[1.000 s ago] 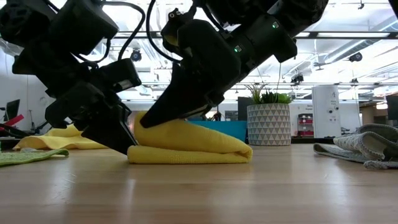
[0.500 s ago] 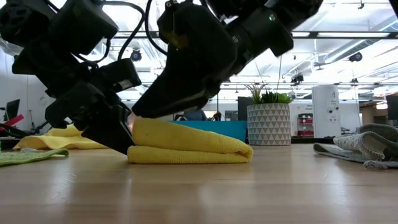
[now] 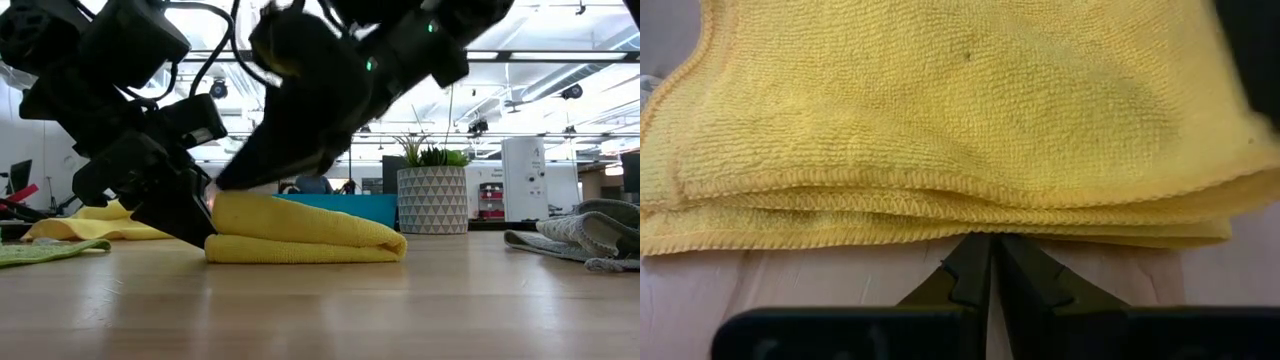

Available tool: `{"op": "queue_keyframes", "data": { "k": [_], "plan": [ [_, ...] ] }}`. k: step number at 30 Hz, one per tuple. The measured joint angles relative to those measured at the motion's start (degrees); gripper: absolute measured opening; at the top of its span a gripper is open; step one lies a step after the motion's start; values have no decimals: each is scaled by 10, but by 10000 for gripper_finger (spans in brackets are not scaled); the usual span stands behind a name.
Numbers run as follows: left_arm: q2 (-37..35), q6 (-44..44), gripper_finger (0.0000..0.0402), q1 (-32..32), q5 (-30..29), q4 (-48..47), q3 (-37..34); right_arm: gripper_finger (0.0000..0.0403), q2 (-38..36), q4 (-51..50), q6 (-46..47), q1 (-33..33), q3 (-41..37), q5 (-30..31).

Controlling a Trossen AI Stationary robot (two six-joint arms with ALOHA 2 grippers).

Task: Fold microfiber towels
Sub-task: Fold the right yellow microfiber cloth

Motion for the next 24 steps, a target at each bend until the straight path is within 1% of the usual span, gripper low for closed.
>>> {"op": "queue_keyframes", "data": {
  "k": [4,7,11,14,18,24],
  "plan": [
    [0,0,6,0,0,0,0,15,33,22,11,0,-1,3],
    [0,0,6,0,0,0,0,11,39,22,12,0,2,3],
    [0,0,6,0,0,1,0,13,27,24,11,0,6,0],
    [0,0,6,0,0,0,0,13,13,21,3,0,6,-22],
    [0,1,6,0,0,0,0,27,-12,12,-11,0,6,-32],
    [0,1,6,0,0,0,0,74,-36,-3,-14,-4,7,-32]
  ]
}}
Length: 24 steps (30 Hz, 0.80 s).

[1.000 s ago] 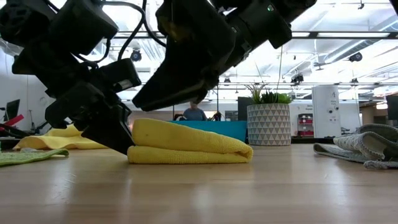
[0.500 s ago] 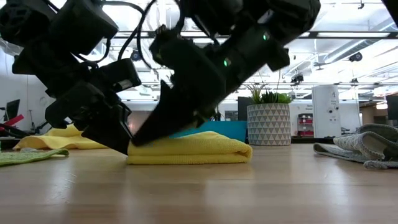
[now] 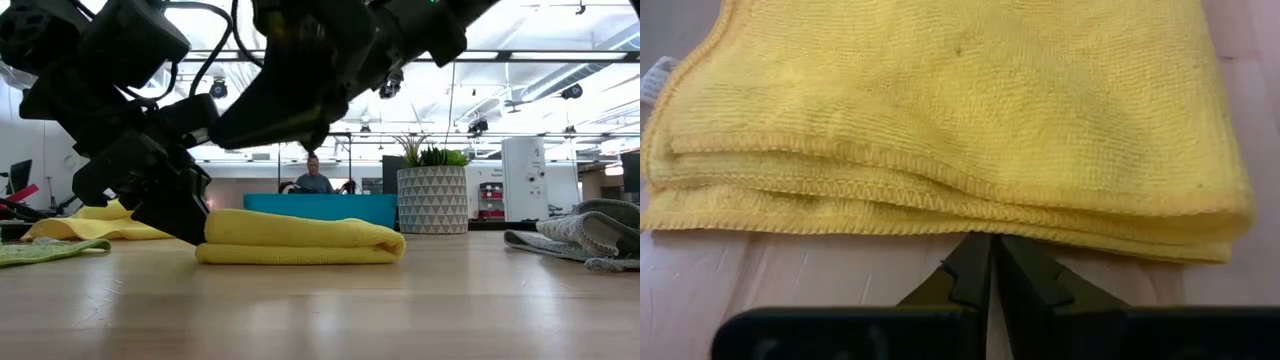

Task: Fold microfiber towels
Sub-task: Fold the right yellow microfiber cloth

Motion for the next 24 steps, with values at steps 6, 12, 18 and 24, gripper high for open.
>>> {"op": "queue_keyframes", "data": {
  "k": [6,12,18,24],
  "plan": [
    [0,0,6,0,0,0,0,116,-23,-46,-32,-19,0,4],
    [0,0,6,0,0,-1,0,140,-65,-115,-51,-74,0,4],
    [-1,17,6,0,1,-1,0,163,-62,-137,-64,-131,0,-15],
    [-1,25,6,0,1,-2,0,178,-18,-99,-75,-174,-1,-56]
  ]
}}
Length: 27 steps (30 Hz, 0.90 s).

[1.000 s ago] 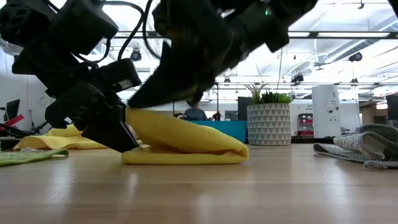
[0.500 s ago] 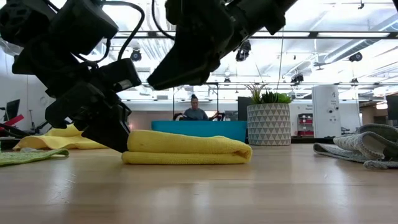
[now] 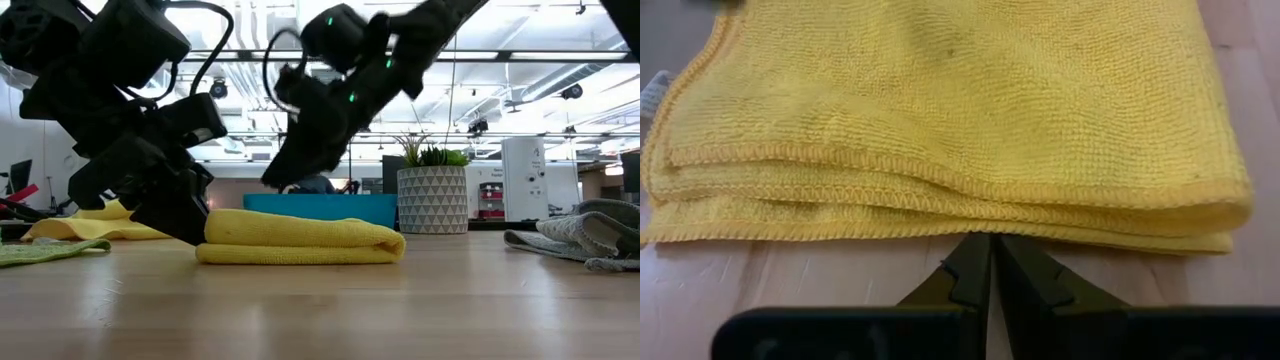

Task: Fold microfiber towels
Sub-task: Fold the right yellow microfiber cloth

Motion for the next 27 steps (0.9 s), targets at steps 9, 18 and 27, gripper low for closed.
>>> {"op": "queue_keyframes", "data": {
  "k": [9,18,27],
  "plan": [
    [0,5,6,0,0,-2,0,178,52,60,3,-39,0,-46],
    [0,5,6,0,-1,-3,-1,165,80,77,2,-41,2,-51],
    [0,5,6,0,-2,-3,-1,123,82,79,4,-41,3,-51]
  ]
}}
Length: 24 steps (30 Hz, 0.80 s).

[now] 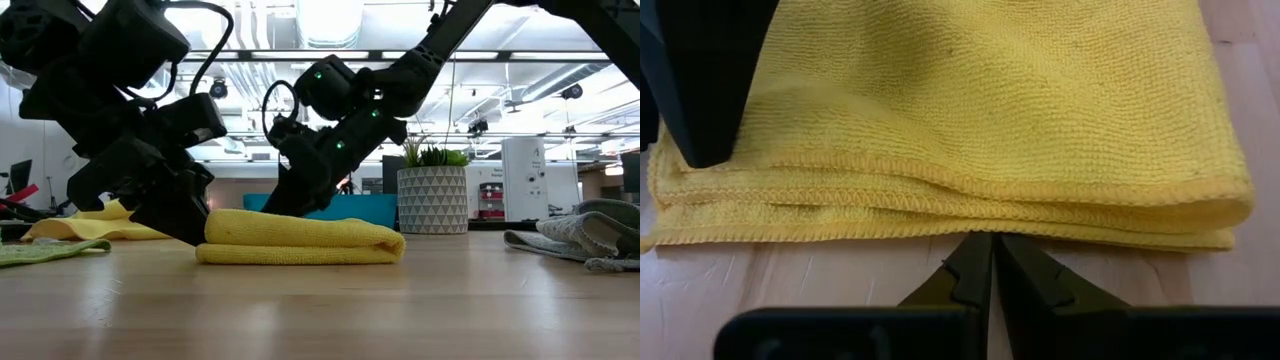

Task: Fold microfiber towels
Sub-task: Fold the right yellow microfiber cloth

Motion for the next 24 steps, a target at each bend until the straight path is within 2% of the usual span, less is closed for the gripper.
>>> {"op": "queue_keyframes", "data": {
  "k": [11,24],
  "plan": [
    [0,0,6,0,-1,0,0,15,2,-3,5,0,0,-13],
    [0,1,6,0,-3,-1,-2,9,-5,48,11,2,0,-13]
  ]
}}
